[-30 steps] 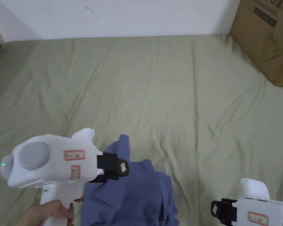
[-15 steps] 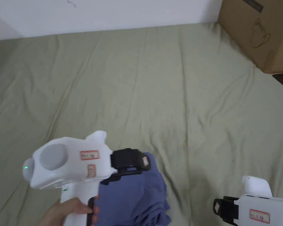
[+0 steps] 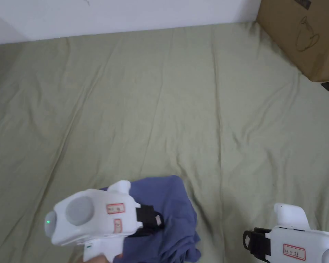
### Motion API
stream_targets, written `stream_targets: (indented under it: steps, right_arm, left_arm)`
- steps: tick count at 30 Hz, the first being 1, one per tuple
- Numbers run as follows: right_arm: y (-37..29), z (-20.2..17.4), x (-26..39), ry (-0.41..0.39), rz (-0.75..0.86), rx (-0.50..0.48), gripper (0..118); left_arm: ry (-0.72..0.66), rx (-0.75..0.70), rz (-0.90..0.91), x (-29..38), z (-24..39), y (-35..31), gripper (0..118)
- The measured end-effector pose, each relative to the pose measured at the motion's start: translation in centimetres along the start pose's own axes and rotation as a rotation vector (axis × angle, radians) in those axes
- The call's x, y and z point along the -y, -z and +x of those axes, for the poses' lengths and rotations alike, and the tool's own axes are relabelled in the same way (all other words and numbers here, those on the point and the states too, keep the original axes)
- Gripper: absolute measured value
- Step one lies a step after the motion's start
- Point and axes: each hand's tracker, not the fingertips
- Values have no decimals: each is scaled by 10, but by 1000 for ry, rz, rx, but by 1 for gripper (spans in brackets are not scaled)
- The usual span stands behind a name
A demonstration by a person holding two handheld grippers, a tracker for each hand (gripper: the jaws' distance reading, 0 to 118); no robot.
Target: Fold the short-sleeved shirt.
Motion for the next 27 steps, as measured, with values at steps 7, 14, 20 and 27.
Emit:
stream_targets:
  steps: [7, 14, 20, 27]
  right_arm:
    - [-4, 12, 4, 23, -1, 22, 2]
    - [-7, 20, 6, 48, 1, 29, 2]
    - [-12, 13, 3, 26, 8, 23, 2]
    - [-8, -23, -9, -69, 11, -23, 2]
  left_arm:
    - [34, 18, -42, 13, 36, 36, 1]
    - [88, 86, -129, 27, 59, 59, 1]
    - [38, 147, -59, 31, 37, 16, 1]
    - [-11, 22, 152, 38, -25, -74, 1]
